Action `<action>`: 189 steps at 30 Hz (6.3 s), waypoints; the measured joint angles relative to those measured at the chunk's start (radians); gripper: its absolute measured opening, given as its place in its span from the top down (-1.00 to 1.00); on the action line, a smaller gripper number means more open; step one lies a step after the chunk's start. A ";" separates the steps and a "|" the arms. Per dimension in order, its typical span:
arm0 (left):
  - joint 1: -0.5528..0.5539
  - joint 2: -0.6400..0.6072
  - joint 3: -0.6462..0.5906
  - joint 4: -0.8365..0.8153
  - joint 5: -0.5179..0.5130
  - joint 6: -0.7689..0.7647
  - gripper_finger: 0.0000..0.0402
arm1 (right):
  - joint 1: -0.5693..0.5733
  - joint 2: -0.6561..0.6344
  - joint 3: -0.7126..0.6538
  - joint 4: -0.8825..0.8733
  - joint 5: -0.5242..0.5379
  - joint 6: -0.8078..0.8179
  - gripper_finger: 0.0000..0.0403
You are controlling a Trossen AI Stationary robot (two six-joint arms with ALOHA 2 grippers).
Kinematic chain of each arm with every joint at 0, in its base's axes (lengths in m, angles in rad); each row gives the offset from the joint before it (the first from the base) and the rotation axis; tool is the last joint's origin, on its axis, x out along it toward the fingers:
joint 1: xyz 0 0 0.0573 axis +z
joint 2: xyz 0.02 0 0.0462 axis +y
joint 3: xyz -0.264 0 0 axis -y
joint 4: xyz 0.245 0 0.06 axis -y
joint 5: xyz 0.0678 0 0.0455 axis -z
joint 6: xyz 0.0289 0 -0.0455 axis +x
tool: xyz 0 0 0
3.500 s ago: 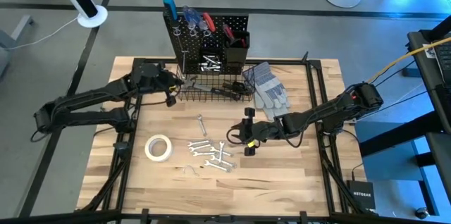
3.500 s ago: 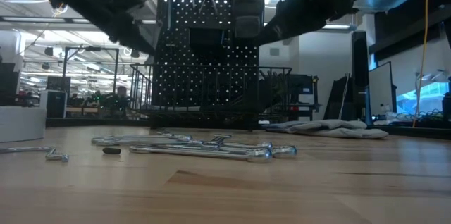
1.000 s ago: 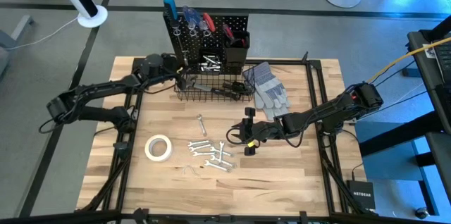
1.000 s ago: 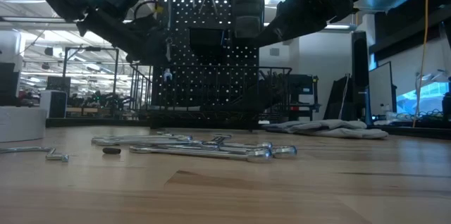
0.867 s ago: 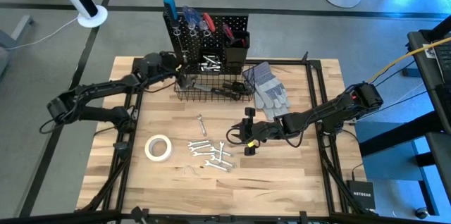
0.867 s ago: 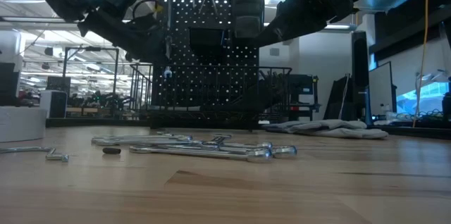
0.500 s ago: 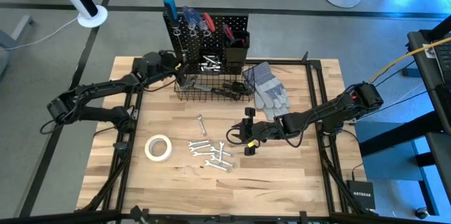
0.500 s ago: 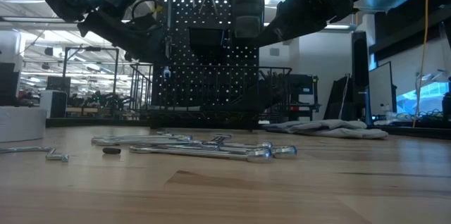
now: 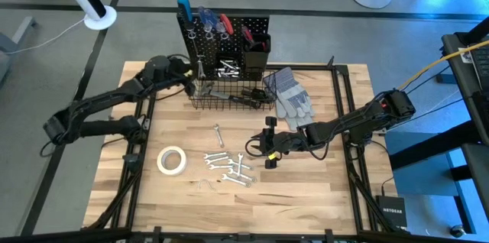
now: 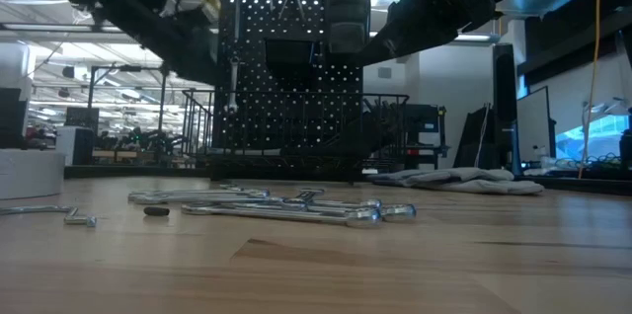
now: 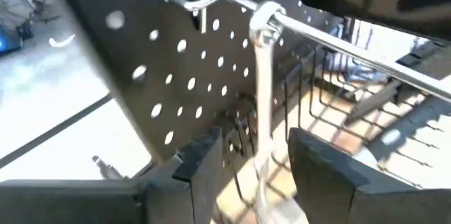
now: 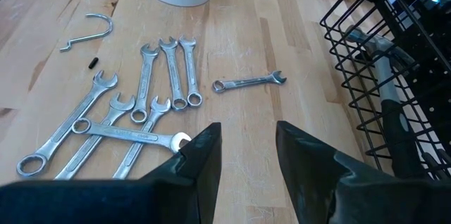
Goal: Hang tools onto peg board
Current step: Hang the wrench on the peg board
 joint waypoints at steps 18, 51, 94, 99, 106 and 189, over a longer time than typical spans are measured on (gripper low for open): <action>-0.454 -0.395 0.011 -0.306 0.174 -0.106 0.23 | 0.000 0.000 0.000 0.001 0.000 0.000 0.31; -0.980 0.354 0.106 -0.090 -0.139 -0.044 0.23 | 0.000 0.000 0.000 0.005 0.000 -0.027 0.31; -0.830 0.709 0.181 -0.101 -0.108 0.038 0.23 | 0.000 0.000 0.000 0.001 0.000 -0.027 0.31; -0.830 0.711 0.180 -0.107 -0.054 0.156 0.23 | 0.000 0.000 0.000 0.001 0.000 -0.026 0.31; -0.843 0.711 0.180 -0.108 -0.053 0.310 0.32 | 0.000 0.000 0.000 0.001 0.000 -0.026 0.31; -0.897 0.688 0.463 -0.371 -0.344 -0.503 0.52 | 0.000 0.000 0.000 -0.003 -0.001 0.006 0.31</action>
